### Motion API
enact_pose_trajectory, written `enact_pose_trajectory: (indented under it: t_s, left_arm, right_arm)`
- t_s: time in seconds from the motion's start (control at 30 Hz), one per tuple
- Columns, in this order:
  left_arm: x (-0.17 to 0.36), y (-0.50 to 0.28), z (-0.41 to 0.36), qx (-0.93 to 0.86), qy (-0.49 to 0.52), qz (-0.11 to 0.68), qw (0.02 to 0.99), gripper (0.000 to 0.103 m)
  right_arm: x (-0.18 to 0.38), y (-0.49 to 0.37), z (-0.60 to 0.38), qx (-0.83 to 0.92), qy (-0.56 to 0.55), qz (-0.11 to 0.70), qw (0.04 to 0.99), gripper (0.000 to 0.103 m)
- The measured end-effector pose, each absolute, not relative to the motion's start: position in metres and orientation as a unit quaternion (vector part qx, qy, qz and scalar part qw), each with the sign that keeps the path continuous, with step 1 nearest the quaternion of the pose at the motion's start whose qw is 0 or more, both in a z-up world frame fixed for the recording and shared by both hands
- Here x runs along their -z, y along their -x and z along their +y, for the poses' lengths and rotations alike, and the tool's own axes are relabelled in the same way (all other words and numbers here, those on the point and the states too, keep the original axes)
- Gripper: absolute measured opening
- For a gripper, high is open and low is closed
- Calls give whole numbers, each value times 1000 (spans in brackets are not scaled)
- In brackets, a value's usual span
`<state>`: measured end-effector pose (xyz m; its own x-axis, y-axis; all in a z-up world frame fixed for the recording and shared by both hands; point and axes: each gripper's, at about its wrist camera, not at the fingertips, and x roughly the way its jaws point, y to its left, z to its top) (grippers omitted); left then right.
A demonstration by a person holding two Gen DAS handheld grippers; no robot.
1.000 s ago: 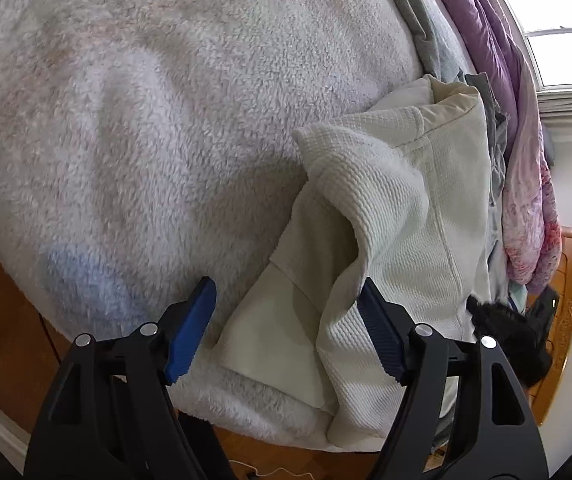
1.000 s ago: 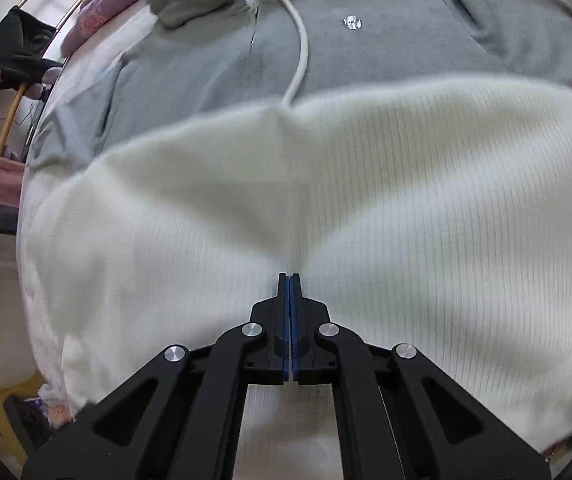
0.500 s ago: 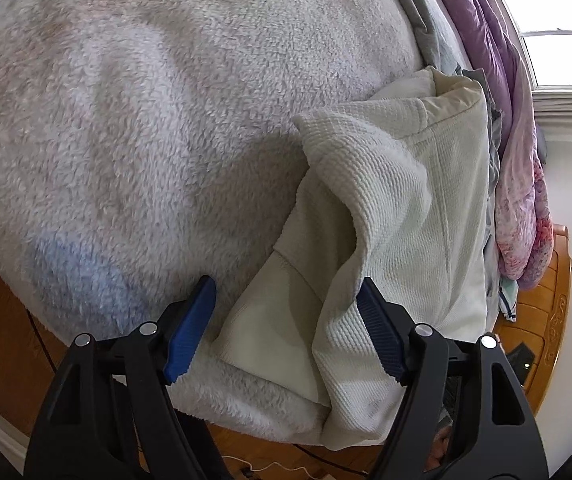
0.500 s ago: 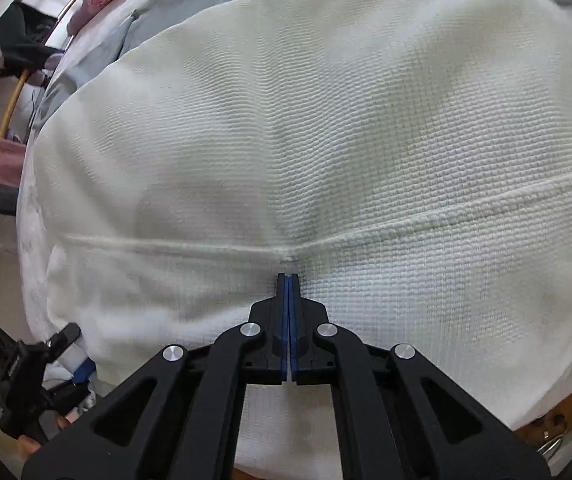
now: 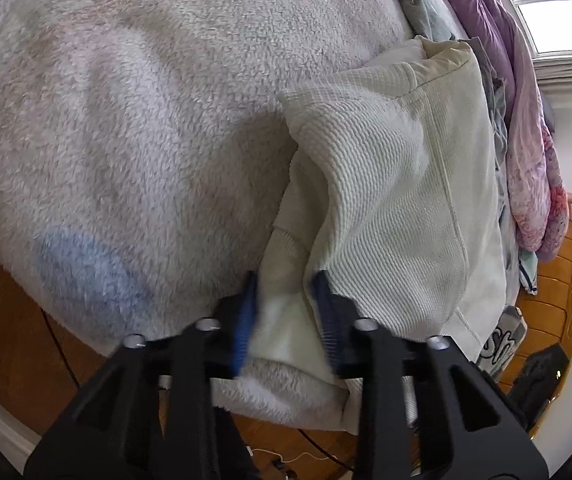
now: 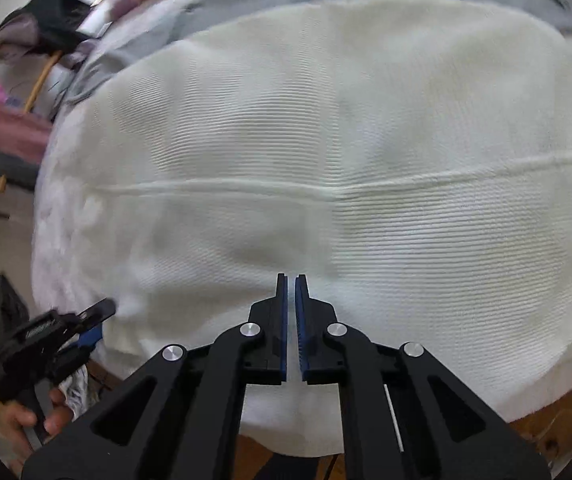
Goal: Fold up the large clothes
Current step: 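Grasp the folded jacket edge with the left tool while the right tool presses the jacket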
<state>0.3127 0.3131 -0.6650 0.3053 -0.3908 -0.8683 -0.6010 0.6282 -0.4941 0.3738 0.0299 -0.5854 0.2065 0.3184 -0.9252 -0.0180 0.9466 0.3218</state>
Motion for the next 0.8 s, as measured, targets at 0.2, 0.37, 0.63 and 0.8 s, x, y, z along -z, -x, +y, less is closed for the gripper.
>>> enact_pose_trajectory:
  t_s: [0.2, 0.37, 0.63, 0.8]
  left_arm:
    - [631, -311, 317, -45, 480, 543, 688, 4]
    - [612, -322, 312, -6, 535, 521, 665, 4]
    - [604, -332, 305, 14, 540, 519, 663, 4]
    - [608, -328, 310, 12, 538, 521, 662, 4]
  right_arm:
    - [569, -348, 73, -212, -107, 575, 783, 56]
    - [556, -334, 107, -301, -87, 541, 781, 61]
    - [575, -347, 149, -292, -29, 517, 804, 64]
    - [589, -364, 155, -276, -19, 520, 808, 56]
